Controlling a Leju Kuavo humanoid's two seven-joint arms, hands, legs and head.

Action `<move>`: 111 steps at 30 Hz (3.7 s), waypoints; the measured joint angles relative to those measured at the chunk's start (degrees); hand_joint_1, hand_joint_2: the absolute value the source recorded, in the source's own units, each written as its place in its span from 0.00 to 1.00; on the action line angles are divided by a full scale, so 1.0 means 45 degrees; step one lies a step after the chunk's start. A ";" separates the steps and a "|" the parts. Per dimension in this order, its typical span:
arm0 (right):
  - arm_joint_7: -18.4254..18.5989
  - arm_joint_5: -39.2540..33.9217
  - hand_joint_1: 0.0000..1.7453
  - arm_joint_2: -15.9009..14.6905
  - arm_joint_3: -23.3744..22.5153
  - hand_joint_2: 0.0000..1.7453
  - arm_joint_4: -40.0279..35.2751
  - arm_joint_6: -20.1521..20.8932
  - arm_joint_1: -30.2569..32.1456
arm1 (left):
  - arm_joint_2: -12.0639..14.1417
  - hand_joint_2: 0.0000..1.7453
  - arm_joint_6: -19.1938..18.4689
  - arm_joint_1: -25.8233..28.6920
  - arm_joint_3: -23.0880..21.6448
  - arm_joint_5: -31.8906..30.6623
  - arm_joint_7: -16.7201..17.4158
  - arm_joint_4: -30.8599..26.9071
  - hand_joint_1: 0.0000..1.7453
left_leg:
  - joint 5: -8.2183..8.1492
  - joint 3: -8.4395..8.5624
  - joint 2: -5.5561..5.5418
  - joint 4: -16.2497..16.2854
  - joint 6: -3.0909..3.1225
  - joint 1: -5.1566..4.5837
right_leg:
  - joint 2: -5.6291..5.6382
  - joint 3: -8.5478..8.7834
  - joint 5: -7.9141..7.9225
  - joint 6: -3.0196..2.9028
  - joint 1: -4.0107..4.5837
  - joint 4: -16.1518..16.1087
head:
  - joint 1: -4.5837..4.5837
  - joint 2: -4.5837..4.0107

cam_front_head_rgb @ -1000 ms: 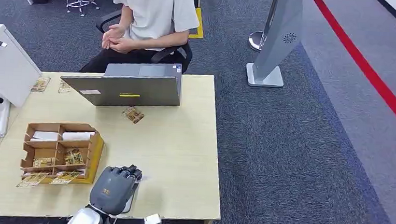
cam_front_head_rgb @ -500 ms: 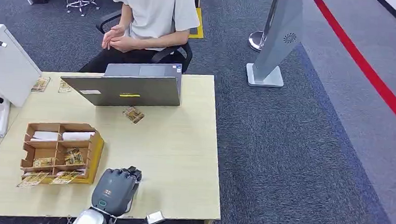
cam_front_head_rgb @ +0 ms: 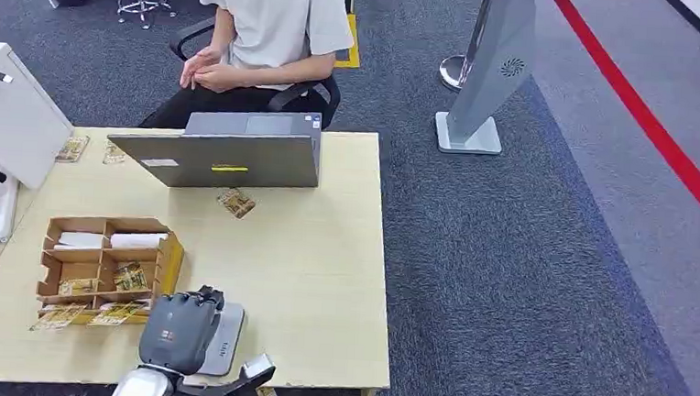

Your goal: Pass the card to the sensor for recognition and then transmit it.

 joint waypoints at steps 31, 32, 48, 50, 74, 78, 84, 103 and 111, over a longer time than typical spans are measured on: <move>-0.0146 -0.0034 0.00 0.0058 -0.0005 1.00 -0.0019 0.0267 -0.0058 | 0.0714 1.00 -0.1384 0.0822 -0.1327 0.0277 -0.2471 0.0136 1.00 | -0.0020 0.0002 -0.0011 -0.0006 0.0030 -0.0007 | -0.0023 0.0015 -0.0025 0.0031 -0.0001 0.0000 | 0.0000 0.0000; -0.0146 -0.0034 0.00 0.0058 -0.0005 1.00 -0.0019 0.0267 -0.0057 | 0.0714 1.00 -0.1389 0.0822 -0.1327 0.0267 -0.2471 0.0136 1.00 | -0.0020 0.0002 -0.0011 -0.0006 0.0030 -0.0008 | -0.0022 0.0015 -0.0025 0.0031 -0.0001 0.0000 | 0.0000 0.0000; -0.0156 0.0020 0.00 0.0058 -0.0019 1.00 -0.0019 0.0287 -0.0058 | 0.0534 1.00 -0.0504 0.0562 -0.1142 0.0010 -0.1405 0.0238 1.00 | -0.0017 0.0005 -0.0013 -0.0001 0.0031 -0.0008 | -0.0024 0.0008 -0.0024 0.0031 -0.0001 -0.0001 | -0.0005 0.0000; -0.0151 0.0159 0.00 0.0058 -0.0020 1.00 -0.0019 0.0267 -0.0068 | 0.0534 1.00 0.0343 -0.0051 -0.1142 0.0005 -0.0191 0.0243 1.00 | -0.0002 0.0001 -0.0038 0.0000 0.0036 -0.0008 | -0.0049 0.0011 -0.0021 0.0032 -0.0001 0.0000 | 0.0000 0.0000; -0.0175 0.1584 0.00 0.0058 0.0850 1.00 -0.0019 0.0704 -0.0133 | 0.1753 1.00 0.0227 -0.6087 -0.1569 -0.0005 0.2415 -0.1603 1.00 | 0.0031 -0.0011 -0.0040 0.0001 0.0027 -0.0008 | -0.0047 -0.0003 0.0009 0.0009 0.0000 0.0007 | 0.0000 0.0000; -0.0175 0.2000 0.00 0.0058 0.1150 1.00 -0.0019 0.0893 -0.0145 | 0.1768 1.00 -0.1047 -0.7813 -0.1569 -0.0005 0.2701 -0.1221 1.00 | 0.0041 -0.0015 -0.0041 0.0003 0.0026 -0.0008 | -0.0047 -0.0005 0.0019 0.0009 0.0001 0.0008 | 0.0010 0.0000; -0.0214 0.2555 0.00 0.0049 0.1622 1.00 -0.0015 0.1248 -0.0145 | 0.2390 1.00 -0.1554 -1.0800 -0.1565 -0.0005 0.3052 0.1809 1.00 | 0.0044 -0.0006 -0.0014 0.0003 0.0023 -0.0007 | -0.0020 -0.0008 0.0023 0.0005 0.0001 0.0021 | -0.0004 0.0000; -0.0068 0.2720 0.00 0.0049 0.1928 1.00 -0.0015 0.1297 -0.0140 | 0.3026 1.00 -0.1462 -1.2163 -0.1526 -0.0005 0.3314 0.5211 1.00 | 0.0042 -0.0019 -0.0017 0.0002 0.0023 -0.0010 | -0.0021 -0.0016 0.0018 0.0008 0.0000 0.0022 | 0.0000 0.0000; -0.0180 0.2710 0.00 0.0049 0.1928 1.00 -0.0015 0.1292 -0.0144 | 0.2943 1.00 -0.1573 -1.2128 -0.1075 -0.0005 0.2868 0.5221 1.00 | 0.0042 -0.0019 -0.0016 0.0001 0.0023 -0.0008 | -0.0021 -0.0017 0.0017 0.0008 0.0000 0.0022 | 0.0000 0.0000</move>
